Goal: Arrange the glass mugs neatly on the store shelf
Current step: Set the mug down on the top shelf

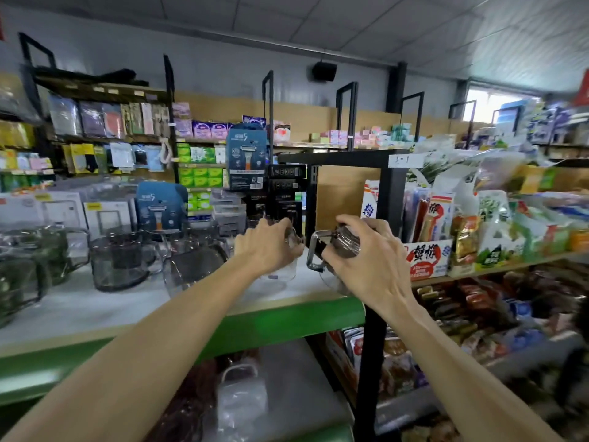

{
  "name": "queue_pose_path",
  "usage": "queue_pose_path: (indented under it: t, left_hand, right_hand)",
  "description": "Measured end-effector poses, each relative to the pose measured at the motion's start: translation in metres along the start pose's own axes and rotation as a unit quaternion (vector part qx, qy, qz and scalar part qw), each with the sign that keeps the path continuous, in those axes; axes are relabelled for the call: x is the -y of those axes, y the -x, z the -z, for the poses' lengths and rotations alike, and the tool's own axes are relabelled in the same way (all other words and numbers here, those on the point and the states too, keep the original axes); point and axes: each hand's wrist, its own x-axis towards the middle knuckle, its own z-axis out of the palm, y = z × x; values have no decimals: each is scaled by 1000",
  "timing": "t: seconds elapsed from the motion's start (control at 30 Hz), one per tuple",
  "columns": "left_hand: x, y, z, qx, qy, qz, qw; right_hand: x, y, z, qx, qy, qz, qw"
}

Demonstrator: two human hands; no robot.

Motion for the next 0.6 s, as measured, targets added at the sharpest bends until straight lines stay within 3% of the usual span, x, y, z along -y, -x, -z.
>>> queue_pose_path:
  t: [0.37, 0.43, 0.5, 0.53, 0.6]
  left_hand:
    - [5, -2, -12, 21, 3, 38, 999]
    - [7, 11, -4, -85, 87, 10, 993]
    - [11, 34, 5, -174, 256, -45, 950]
    - [12, 47, 9, -164, 352, -63, 919]
    - [13, 70, 15, -62, 505, -78, 857]
  right_hand:
    - [9, -17, -13, -24, -216, -83, 973]
    - [13, -19, -11, -34, -287, -121, 950]
    - [18, -20, -10, -33, -368, -162, 915]
    - [21, -20, -11, -28, -402, -179, 898]
    - [31, -19, -16, -10, -458, -209, 864]
